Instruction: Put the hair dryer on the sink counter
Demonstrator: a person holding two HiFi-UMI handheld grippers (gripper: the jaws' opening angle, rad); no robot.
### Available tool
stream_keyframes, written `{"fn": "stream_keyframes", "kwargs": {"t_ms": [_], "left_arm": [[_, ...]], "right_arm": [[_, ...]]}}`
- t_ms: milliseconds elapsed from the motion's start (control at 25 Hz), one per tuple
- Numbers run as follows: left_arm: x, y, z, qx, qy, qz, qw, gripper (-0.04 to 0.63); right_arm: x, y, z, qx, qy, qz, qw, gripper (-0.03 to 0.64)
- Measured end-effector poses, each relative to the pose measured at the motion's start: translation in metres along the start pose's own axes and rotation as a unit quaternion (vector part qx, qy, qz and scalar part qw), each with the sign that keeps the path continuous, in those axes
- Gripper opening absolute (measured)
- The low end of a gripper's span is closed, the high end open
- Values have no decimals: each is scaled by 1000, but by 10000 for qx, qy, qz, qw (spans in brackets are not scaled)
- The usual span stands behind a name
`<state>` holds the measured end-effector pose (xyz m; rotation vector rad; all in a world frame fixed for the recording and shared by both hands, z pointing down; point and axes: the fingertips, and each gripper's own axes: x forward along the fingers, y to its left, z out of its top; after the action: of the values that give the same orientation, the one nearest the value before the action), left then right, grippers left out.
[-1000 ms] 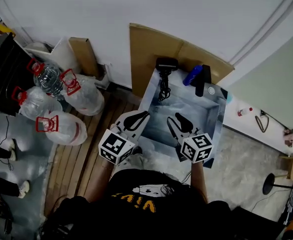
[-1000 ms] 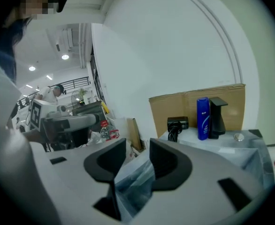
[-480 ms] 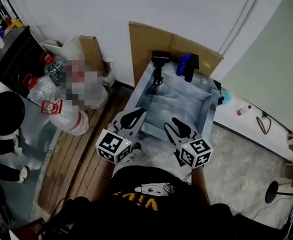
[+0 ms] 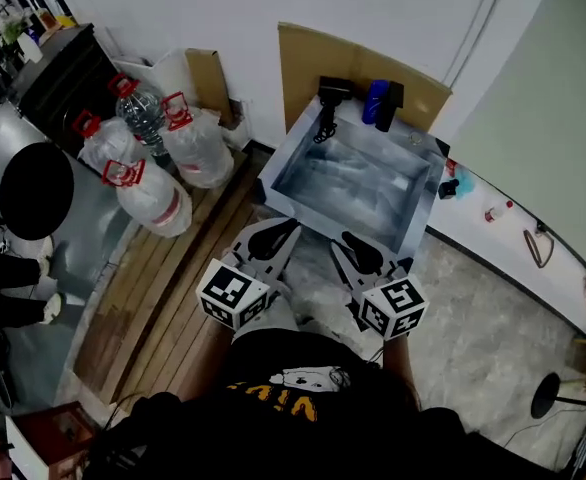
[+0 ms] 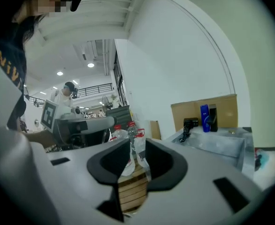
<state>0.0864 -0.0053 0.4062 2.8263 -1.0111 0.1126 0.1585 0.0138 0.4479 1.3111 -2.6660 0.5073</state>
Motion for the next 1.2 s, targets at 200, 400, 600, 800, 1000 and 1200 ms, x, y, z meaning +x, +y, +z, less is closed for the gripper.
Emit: {"fn": "stream_keyframes", "kwargs": {"t_ms": [200, 400, 600, 800, 1000, 1200], "left_arm": [[-23, -17, 1, 50, 68, 68, 9999, 29], [-39, -25, -1, 75, 89, 66, 9999, 29], [-54, -24, 1, 73, -1, -8, 10000, 29], [-77, -19, -2, 109, 19, -112, 9999, 29], [-100, -8, -8, 117, 121, -179, 9997, 29], [-116, -1, -6, 98, 10, -317, 9994, 29]], "right_arm": [[-12, 22, 1, 2, -123, 118, 9999, 66], [-12, 39, -4, -69, -91, 190, 9998, 32], [-4, 57, -1, -38, -141, 244, 9996, 15], [3, 75, -1, 36, -180, 120, 9998, 7], [10, 95, -3, -16, -163, -9, 9999, 5], [16, 114, -7, -45, -173, -144, 9997, 5]]}}
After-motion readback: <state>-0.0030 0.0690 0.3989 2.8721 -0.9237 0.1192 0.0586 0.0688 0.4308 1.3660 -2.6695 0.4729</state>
